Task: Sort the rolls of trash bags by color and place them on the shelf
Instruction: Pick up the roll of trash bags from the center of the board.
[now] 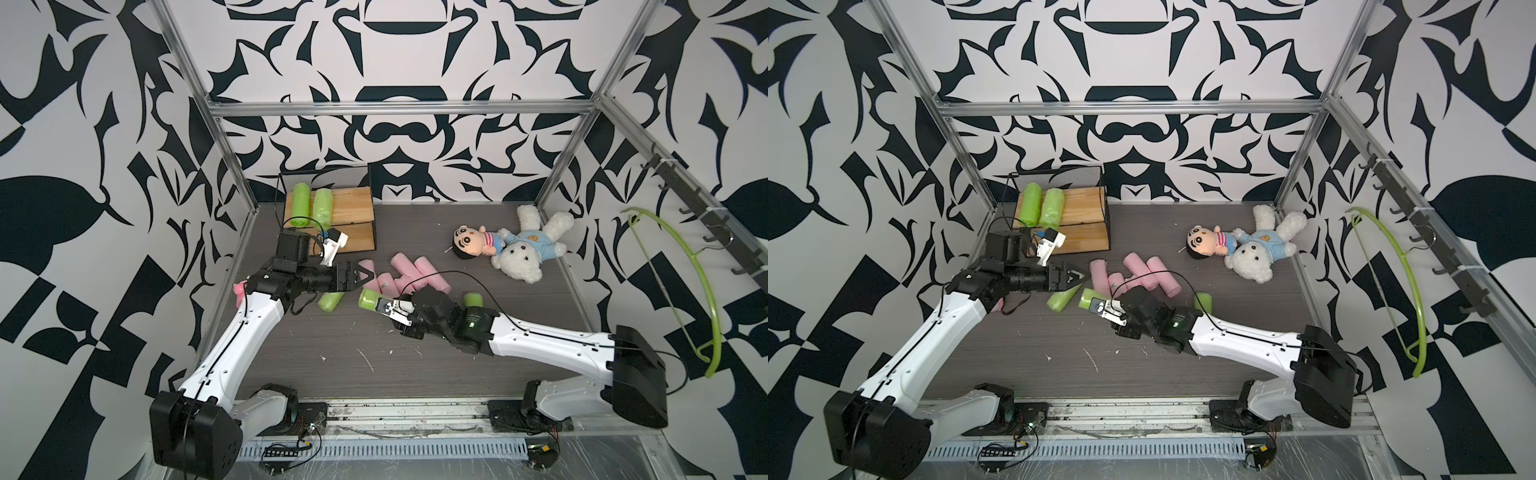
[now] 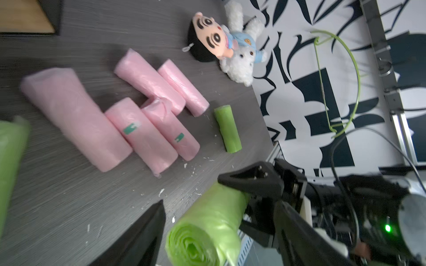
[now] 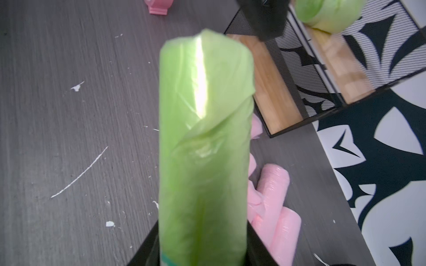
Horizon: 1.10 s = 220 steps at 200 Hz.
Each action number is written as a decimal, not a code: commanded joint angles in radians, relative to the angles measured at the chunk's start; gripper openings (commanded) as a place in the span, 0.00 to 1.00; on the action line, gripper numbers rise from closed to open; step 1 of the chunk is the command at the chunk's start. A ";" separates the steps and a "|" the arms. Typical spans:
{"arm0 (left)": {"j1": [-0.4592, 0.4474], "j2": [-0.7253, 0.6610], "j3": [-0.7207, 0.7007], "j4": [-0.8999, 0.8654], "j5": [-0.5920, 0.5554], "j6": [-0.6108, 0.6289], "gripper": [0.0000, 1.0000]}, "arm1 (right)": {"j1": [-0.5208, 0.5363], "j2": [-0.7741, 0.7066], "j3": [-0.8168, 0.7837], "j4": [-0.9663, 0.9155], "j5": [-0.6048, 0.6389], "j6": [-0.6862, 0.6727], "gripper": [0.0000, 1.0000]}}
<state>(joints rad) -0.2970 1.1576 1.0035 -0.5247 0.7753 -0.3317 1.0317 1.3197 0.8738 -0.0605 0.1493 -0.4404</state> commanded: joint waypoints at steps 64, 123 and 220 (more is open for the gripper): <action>-0.096 0.103 0.038 -0.076 0.214 0.114 0.89 | -0.030 -0.129 -0.010 0.084 -0.080 -0.020 0.33; -0.109 0.109 0.040 -0.064 0.257 0.115 0.71 | -0.030 -0.142 -0.009 0.055 -0.114 -0.024 0.32; -0.112 0.077 0.037 -0.027 0.236 0.068 0.15 | -0.030 -0.141 0.031 -0.007 -0.076 0.011 0.47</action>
<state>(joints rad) -0.4019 1.2659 1.0168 -0.5869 0.9844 -0.2386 0.9981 1.2026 0.8520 -0.0563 0.0486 -0.4511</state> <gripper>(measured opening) 0.261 0.422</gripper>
